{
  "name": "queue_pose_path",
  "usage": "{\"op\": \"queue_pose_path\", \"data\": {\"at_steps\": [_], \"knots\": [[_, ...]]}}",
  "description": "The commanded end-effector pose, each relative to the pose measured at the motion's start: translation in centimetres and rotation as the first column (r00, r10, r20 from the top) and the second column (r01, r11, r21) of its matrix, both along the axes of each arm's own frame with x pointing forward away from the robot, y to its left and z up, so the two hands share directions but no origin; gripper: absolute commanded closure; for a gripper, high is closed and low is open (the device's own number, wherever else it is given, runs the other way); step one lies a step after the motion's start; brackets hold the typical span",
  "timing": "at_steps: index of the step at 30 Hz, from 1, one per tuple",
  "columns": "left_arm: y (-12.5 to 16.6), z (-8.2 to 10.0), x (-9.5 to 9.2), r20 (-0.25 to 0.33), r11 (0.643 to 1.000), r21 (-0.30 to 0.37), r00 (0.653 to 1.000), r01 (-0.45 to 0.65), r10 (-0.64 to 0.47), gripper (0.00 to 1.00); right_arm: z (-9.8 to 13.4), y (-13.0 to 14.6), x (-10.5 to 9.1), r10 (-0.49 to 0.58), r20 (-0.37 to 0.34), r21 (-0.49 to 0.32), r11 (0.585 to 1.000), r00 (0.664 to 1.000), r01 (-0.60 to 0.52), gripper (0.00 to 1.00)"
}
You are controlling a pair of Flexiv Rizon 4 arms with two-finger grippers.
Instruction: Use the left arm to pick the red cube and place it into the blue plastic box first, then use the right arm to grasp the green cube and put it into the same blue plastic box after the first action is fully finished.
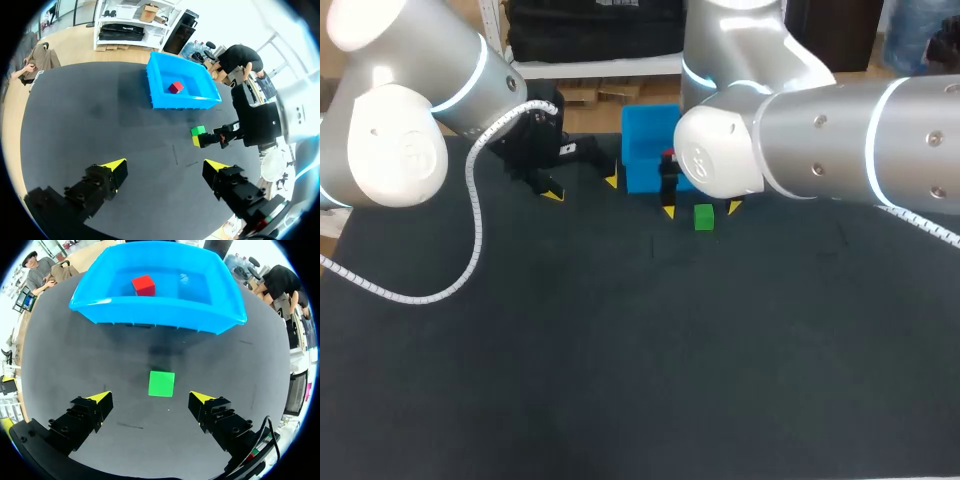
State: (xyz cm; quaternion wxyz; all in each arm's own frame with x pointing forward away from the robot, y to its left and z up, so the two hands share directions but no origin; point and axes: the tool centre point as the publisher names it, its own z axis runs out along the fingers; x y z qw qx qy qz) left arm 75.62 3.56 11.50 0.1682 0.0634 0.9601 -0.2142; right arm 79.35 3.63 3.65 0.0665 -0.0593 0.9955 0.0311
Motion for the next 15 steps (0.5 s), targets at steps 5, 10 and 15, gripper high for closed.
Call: {"op": "queue_pose_path", "data": {"at_steps": [5,10,15], "knots": [[0.0,0.0,0.1,0.0,1.0,-0.003,1.0,0.002,-0.002,0.0,-1.0,0.1,0.3,-0.01,-0.008,0.005,1.0,1.0,0.01,0.0],[0.0,0.0,0.1,0.0,1.0,-0.003,1.0,0.002,-0.002,0.0,-1.5,0.0,0.5,-0.011,-0.013,0.008,1.0,1.0,0.011,0.0],[0.0,0.0,0.1,0.0,1.0,-0.003,1.0,0.002,-0.002,0.0,-1.8,-0.1,0.8,-0.008,-0.013,0.012,1.0,1.0,0.008,0.0]]}}
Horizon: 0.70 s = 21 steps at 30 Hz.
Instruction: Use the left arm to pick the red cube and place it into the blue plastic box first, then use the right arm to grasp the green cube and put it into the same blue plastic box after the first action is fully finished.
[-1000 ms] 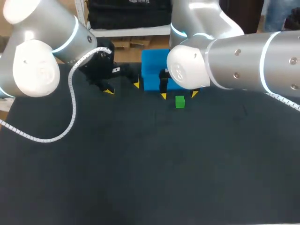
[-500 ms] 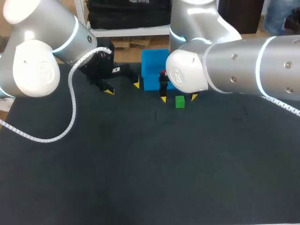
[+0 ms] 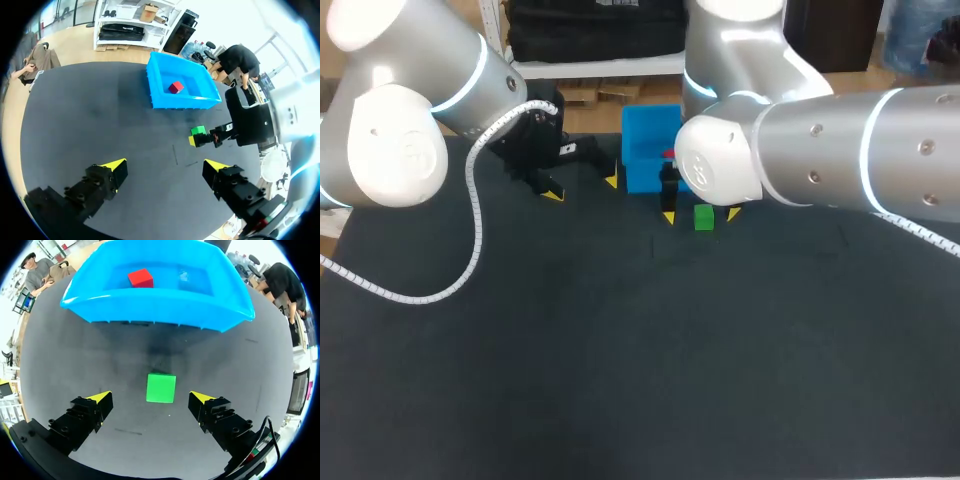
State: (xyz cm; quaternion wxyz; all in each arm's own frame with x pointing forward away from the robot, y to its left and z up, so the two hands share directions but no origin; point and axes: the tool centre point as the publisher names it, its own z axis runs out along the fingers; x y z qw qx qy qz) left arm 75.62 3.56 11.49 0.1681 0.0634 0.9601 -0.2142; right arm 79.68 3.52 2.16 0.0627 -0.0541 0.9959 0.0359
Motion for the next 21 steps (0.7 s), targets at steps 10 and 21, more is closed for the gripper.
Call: {"op": "queue_pose_path", "data": {"at_steps": [10,21], "knots": [[0.0,0.0,0.1,0.0,1.0,-0.003,1.0,0.002,-0.002,0.0,-0.9,0.5,1.3,0.01,-0.007,0.009,1.0,1.0,-0.01,0.0],[0.0,0.0,0.1,0.0,1.0,-0.003,1.0,0.002,-0.002,0.0,-1.4,0.4,1.9,0.013,-0.01,0.002,1.0,1.0,-0.013,0.0]]}}
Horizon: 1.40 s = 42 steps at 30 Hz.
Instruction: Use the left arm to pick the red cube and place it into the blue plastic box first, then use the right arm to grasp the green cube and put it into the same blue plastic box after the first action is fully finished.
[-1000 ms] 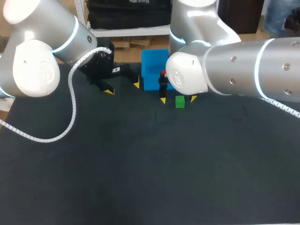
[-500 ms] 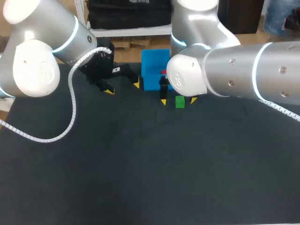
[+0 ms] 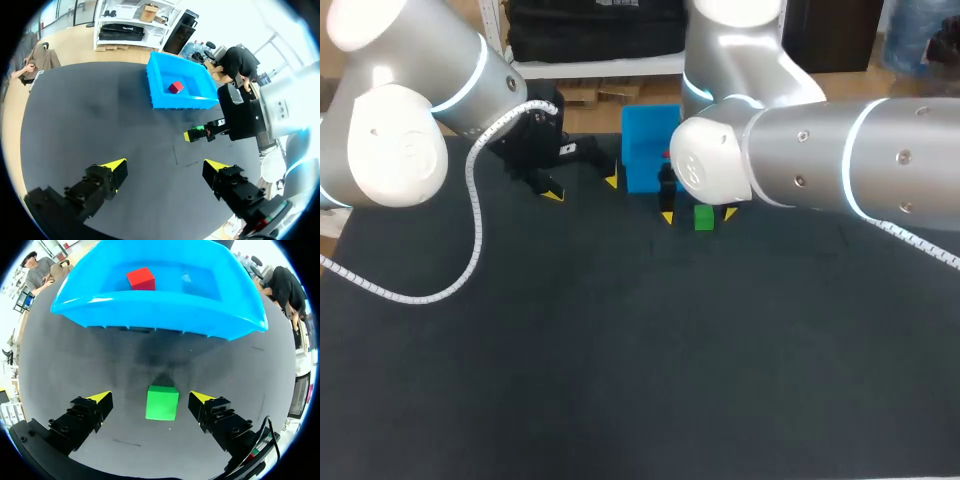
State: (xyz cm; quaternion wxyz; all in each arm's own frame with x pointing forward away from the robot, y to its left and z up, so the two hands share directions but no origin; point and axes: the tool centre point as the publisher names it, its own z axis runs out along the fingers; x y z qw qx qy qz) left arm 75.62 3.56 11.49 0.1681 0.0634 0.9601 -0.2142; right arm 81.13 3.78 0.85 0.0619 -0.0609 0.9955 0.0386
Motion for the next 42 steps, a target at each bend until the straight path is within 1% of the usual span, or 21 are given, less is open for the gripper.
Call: {"op": "queue_pose_path", "data": {"at_steps": [1,17,28,33,34,35,36,37,38,42], "knots": [[0.0,0.0,0.1,0.0,1.0,-0.003,1.0,0.002,-0.002,0.0,0.0,0.1,0.4,-0.002,-0.009,-0.002,1.0,1.0,0.002,0.0],[0.0,0.0,0.1,0.0,1.0,-0.003,1.0,0.002,-0.002,0.0,-0.5,-1.0,0.1,-0.026,-0.015,-0.003,1.0,1.0,0.026,0.0],[0.0,0.0,0.1,0.0,1.0,-0.003,1.0,0.002,-0.002,0.0,-0.6,-0.8,-0.2,-0.009,-0.01,-0.001,1.0,1.0,0.009,0.0],[0.0,0.0,0.1,0.0,1.0,-0.003,1.0,0.002,-0.002,0.0,-0.6,-0.8,-0.2,-0.01,0.002,-0.001,1.0,1.0,0.01,0.0],[0.0,0.0,0.1,0.0,1.0,-0.003,1.0,0.002,-0.002,0.0,-0.6,-0.8,-0.2,-0.01,0.005,-0.003,1.0,1.0,0.01,0.09],[0.0,0.0,0.1,0.0,1.0,-0.003,1.0,0.002,-0.002,0.0,-0.5,-0.8,-0.2,-0.01,0.007,-0.004,1.0,1.0,0.01,0.49],[0.0,0.0,0.1,0.0,1.0,-0.003,1.0,0.002,-0.002,0.0,-0.5,-0.9,-0.2,-0.01,0.008,-0.004,1.0,1.0,0.01,0.59],[0.0,0.0,0.1,0.0,1.0,-0.003,1.0,0.002,-0.002,0.0,-0.5,-1.0,-0.1,-0.011,0.011,-0.005,1.0,1.0,0.011,0.93],[0.0,0.0,0.1,0.0,1.0,-0.003,1.0,0.002,-0.002,0.0,-0.5,-1.0,-0.1,-0.012,0.013,-0.006,1.0,1.0,0.012,1.0],[0.0,0.0,0.1,0.0,1.0,-0.003,1.0,0.002,-0.002,0.0,-0.5,-1.0,-0.1,-0.015,0.015,-0.007,1.0,1.0,0.015,1.0]]}}
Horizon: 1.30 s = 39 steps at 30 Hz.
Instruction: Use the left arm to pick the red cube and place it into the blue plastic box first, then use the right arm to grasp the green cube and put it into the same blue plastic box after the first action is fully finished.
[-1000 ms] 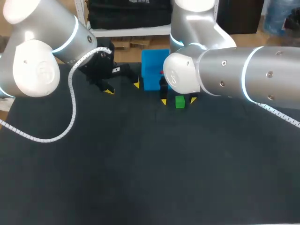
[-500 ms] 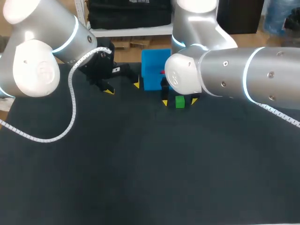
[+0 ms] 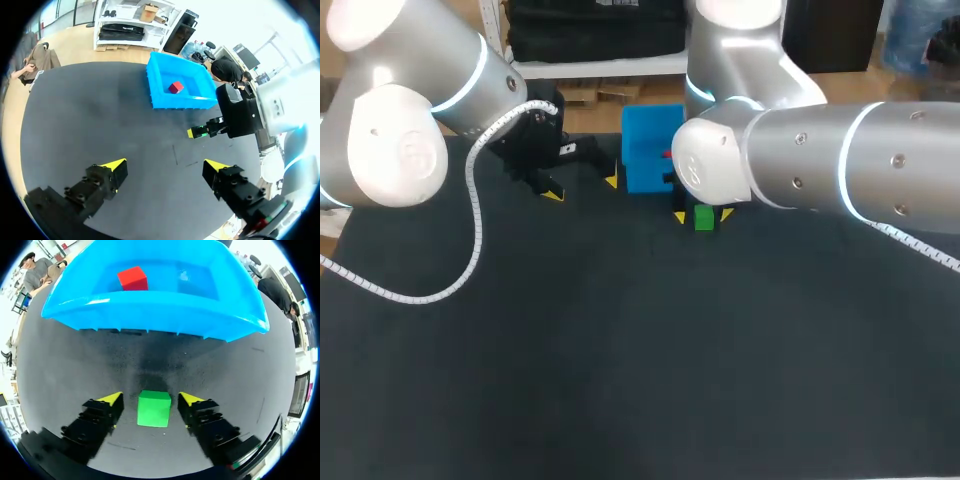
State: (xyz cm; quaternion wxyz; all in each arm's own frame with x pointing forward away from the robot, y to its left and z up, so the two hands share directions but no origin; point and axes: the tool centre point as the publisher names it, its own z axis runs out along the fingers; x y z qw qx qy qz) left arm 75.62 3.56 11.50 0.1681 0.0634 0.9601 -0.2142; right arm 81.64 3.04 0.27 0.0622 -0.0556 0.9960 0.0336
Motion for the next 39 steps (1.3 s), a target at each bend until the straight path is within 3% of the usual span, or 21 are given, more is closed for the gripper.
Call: {"op": "queue_pose_path", "data": {"at_steps": [1,14,39], "knots": [[0.0,0.0,0.1,0.0,1.0,-0.003,1.0,0.002,-0.002,0.0,0.1,-0.3,-0.6,-0.004,0.014,0.003,1.0,1.0,0.004,1.0],[0.0,0.0,0.1,0.0,1.0,-0.003,1.0,0.002,-0.002,0.0,0.4,-0.8,-1.0,-0.012,0.019,-0.01,1.0,1.0,0.012,1.0],[0.0,0.0,0.1,0.0,1.0,-0.003,1.0,0.002,-0.002,0.0,5.4,-1.6,-0.9,-0.016,0.065,0.021,1.0,0.998,0.015,1.0]]}}
